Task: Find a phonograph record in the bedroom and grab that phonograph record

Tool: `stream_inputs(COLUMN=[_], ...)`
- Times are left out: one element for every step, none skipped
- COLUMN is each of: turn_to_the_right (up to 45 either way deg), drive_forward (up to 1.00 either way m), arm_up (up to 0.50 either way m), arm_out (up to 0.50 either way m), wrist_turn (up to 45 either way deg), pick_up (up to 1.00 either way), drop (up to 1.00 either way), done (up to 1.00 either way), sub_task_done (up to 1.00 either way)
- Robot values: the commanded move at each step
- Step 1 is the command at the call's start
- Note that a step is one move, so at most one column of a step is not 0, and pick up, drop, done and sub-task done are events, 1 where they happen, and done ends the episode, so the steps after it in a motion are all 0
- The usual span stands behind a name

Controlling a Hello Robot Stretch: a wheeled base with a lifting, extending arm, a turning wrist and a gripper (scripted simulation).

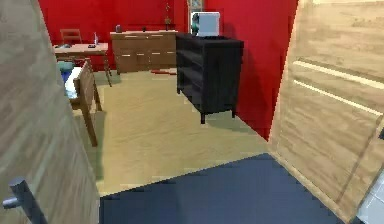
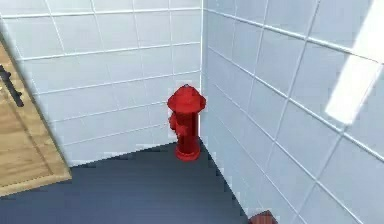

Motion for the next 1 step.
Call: stream_inputs(turn_to_the_right=[0.0], drive_forward=[0.95], arm_up=[0.00], arm_out=[0.00], wrist_turn=[0.0], pick_up=[0.00], drop=[0.00], done=[0.00], sub_task_done=[0.00])
